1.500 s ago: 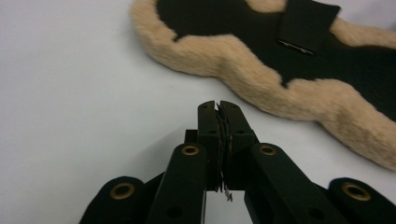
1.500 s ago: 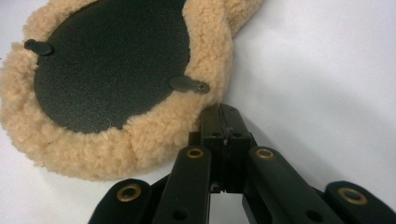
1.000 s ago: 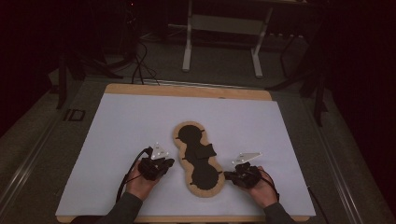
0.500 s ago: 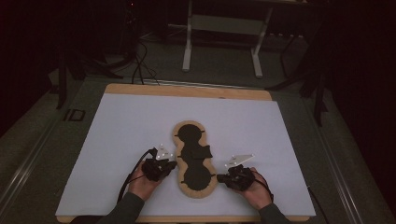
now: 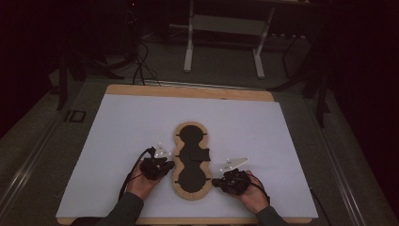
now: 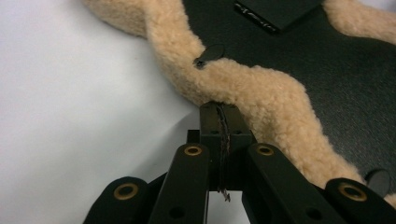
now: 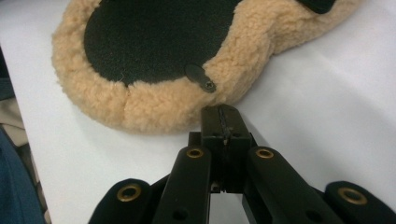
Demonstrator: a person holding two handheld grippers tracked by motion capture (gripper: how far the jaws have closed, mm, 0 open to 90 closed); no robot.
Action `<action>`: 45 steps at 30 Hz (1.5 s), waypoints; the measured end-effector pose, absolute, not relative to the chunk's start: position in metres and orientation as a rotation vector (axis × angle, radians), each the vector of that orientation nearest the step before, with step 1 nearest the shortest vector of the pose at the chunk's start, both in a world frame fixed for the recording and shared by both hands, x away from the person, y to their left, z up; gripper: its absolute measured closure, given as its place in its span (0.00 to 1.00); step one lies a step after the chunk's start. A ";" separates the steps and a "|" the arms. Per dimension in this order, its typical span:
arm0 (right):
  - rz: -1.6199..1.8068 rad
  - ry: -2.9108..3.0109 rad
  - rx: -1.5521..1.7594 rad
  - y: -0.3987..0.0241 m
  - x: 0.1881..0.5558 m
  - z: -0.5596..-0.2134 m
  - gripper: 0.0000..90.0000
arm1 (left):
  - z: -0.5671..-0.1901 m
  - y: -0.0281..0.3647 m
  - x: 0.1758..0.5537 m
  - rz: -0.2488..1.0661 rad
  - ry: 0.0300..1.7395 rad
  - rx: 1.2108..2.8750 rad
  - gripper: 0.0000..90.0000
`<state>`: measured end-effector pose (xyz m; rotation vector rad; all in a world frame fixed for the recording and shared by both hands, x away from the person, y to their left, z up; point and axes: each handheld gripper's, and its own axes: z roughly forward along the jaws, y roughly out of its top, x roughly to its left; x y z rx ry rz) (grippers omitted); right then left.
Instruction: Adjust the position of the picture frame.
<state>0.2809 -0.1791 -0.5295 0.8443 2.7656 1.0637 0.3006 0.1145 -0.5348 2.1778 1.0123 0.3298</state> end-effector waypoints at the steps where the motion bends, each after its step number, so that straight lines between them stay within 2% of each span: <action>1: 1.067 2.768 0.842 -0.178 0.280 -0.530 1.00 | -0.535 0.116 0.302 0.335 1.016 2.177 1.00; 13: 1.108 2.789 0.807 -0.161 0.276 -0.532 1.00 | -0.537 0.126 0.309 0.301 1.018 2.162 1.00; 29: 1.092 2.829 0.753 -0.160 0.273 -0.532 1.00 | -0.537 0.119 0.307 0.298 0.944 2.150 1.00; 36: 1.121 2.839 0.709 -0.147 0.270 -0.532 1.00 | -0.531 0.126 0.308 0.339 1.013 2.153 1.00; 45: 1.140 2.822 0.702 -0.133 0.269 -0.534 1.00 | -0.514 0.135 0.295 0.336 0.971 2.070 0.93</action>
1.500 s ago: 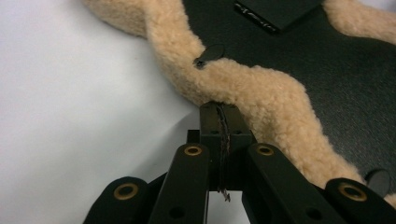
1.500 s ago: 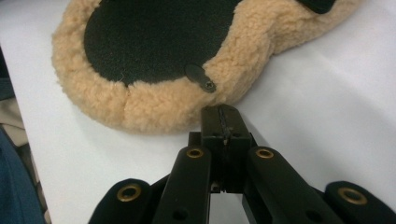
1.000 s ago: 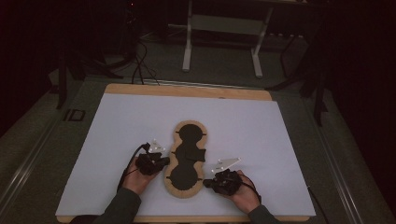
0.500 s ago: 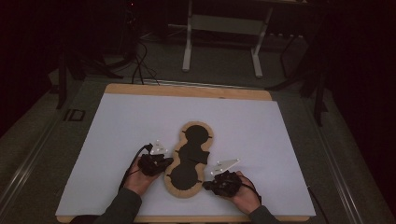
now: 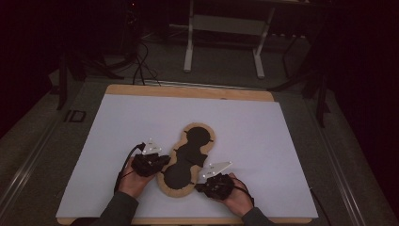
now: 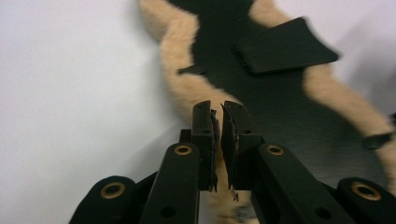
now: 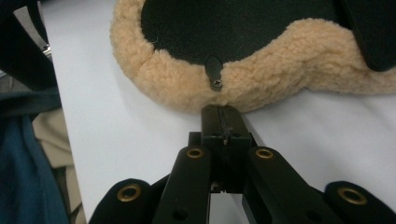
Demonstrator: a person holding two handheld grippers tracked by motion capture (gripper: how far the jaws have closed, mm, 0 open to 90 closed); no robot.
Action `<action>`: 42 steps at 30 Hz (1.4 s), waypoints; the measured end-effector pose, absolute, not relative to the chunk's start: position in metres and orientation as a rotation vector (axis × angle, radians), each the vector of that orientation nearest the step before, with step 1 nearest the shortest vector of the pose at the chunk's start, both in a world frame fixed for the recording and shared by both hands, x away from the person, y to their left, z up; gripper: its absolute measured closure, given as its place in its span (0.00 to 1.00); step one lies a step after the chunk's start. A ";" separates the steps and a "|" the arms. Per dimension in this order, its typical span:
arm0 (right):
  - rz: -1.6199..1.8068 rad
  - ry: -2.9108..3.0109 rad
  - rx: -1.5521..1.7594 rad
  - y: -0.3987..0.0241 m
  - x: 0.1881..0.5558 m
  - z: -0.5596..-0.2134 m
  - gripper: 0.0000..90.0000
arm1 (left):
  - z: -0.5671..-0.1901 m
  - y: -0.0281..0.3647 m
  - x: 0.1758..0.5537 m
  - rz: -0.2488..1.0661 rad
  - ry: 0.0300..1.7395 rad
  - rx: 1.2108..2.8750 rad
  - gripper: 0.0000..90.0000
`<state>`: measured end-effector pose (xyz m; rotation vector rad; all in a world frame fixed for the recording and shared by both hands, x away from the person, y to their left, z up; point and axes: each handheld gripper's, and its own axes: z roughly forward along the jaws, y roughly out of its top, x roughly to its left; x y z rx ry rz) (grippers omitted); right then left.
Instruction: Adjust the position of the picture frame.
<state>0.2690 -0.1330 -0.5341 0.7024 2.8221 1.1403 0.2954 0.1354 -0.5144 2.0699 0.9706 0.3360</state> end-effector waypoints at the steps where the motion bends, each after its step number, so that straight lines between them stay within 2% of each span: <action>1: 1.141 2.815 0.699 -0.131 0.269 -0.534 1.00 | -0.513 0.135 0.294 0.333 0.963 2.071 0.93; 16: 1.190 2.783 0.730 -0.103 0.275 -0.538 1.00 | -0.508 0.143 0.277 0.340 0.977 2.059 0.89; 30: 1.225 2.765 0.761 -0.074 0.289 -0.541 1.00 | -0.511 0.146 0.267 0.340 0.962 2.090 0.90; 42: 1.220 2.747 0.737 -0.066 0.295 -0.541 1.00 | -0.513 0.145 0.260 0.356 0.945 2.113 0.91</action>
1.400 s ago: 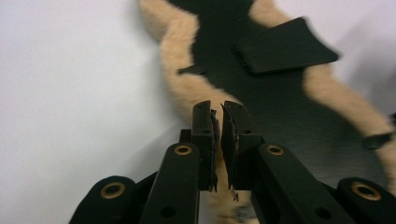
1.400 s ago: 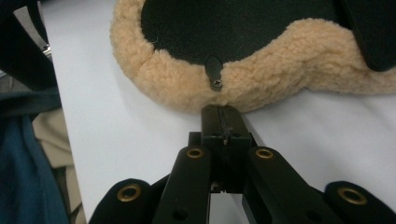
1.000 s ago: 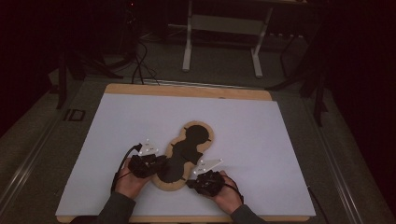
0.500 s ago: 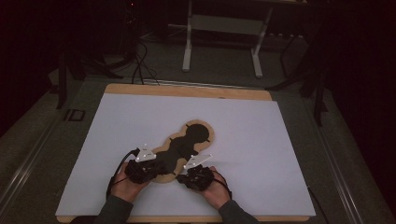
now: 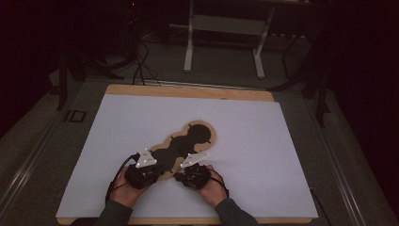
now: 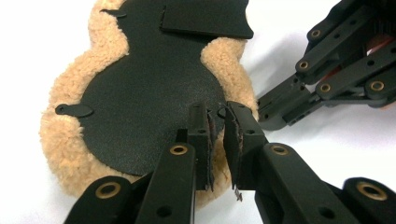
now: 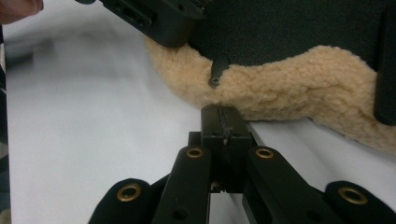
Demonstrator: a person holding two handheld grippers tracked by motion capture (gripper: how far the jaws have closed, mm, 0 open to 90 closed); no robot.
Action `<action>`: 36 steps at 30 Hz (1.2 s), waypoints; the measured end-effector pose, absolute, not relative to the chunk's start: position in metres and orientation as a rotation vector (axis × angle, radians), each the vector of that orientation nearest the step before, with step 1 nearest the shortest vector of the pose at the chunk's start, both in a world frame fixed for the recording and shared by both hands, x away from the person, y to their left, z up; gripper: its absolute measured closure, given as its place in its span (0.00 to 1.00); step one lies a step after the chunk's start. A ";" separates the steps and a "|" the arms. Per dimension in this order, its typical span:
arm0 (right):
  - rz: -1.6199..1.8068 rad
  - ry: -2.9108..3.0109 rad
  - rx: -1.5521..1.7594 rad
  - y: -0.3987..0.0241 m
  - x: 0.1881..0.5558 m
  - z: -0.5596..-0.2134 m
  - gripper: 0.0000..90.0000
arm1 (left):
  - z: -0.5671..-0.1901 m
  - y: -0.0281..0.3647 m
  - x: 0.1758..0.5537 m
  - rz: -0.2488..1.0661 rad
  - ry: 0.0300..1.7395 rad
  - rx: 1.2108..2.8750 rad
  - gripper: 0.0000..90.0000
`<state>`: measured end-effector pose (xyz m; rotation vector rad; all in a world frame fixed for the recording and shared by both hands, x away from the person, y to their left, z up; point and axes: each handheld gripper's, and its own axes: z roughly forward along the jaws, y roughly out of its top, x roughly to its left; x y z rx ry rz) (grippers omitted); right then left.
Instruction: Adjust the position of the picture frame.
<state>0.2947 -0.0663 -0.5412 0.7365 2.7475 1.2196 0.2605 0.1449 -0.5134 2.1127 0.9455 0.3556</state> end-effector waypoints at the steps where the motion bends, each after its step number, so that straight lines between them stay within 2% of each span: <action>1: 1.206 2.744 0.727 -0.067 0.295 -0.540 1.00 | -0.514 0.144 0.260 0.348 0.943 2.108 0.91; 17: 1.129 2.576 0.812 -0.115 0.319 -0.506 0.98 | -0.517 0.137 0.250 0.346 0.900 2.149 0.91; 22: 1.119 2.515 0.873 -0.124 0.329 -0.504 0.97 | -0.518 0.136 0.246 0.328 0.891 2.141 0.92; 31: 1.094 2.377 1.043 -0.144 0.351 -0.505 0.95 | -0.525 0.119 0.239 0.321 0.833 2.224 0.91; 36: 1.072 2.302 1.131 -0.152 0.362 -0.504 0.90 | -0.528 0.119 0.240 0.328 0.844 2.242 0.91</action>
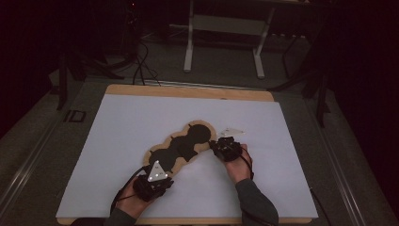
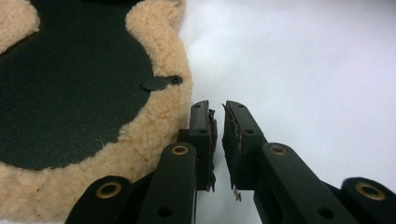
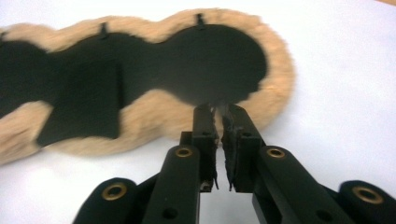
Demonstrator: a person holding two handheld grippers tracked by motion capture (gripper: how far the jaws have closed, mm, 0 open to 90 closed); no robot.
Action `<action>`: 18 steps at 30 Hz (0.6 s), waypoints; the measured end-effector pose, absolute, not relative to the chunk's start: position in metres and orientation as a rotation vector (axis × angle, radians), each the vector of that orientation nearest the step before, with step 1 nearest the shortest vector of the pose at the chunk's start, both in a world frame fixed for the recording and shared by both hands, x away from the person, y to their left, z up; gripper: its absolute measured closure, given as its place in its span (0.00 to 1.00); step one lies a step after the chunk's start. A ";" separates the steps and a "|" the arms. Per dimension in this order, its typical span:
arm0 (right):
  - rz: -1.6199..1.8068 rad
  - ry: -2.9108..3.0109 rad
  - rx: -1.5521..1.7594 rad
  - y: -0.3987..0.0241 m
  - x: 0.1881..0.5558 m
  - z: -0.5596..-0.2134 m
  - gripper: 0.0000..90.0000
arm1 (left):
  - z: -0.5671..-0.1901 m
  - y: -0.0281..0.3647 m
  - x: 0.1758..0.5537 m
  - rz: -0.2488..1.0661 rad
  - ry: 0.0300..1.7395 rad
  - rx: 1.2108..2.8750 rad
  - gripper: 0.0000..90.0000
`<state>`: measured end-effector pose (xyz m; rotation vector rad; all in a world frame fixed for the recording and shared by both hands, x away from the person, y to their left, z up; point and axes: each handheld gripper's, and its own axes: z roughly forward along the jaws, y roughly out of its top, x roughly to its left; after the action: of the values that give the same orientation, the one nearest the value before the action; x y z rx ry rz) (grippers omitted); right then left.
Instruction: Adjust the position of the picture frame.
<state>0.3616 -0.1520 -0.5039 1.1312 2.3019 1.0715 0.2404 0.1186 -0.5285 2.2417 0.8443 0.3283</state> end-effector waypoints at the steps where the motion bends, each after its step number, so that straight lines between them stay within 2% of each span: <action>1: 1.065 2.292 1.146 -0.153 0.364 -0.504 0.86 | -0.529 0.119 0.241 0.327 0.849 2.245 0.91; 4: 1.050 2.265 1.182 -0.153 0.371 -0.503 0.85 | -0.531 0.121 0.244 0.319 0.864 2.254 0.91; 7: 1.019 2.239 1.200 -0.148 0.378 -0.502 0.78 | -0.532 0.121 0.244 0.315 0.867 2.255 0.91; 18: 0.937 2.160 1.350 -0.138 0.401 -0.508 0.74 | -0.532 0.119 0.244 0.333 0.861 2.284 0.90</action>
<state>0.4015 -0.1375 -0.5077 1.3504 2.1595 0.9373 0.2437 0.1193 -0.5324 2.2843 0.8612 0.3331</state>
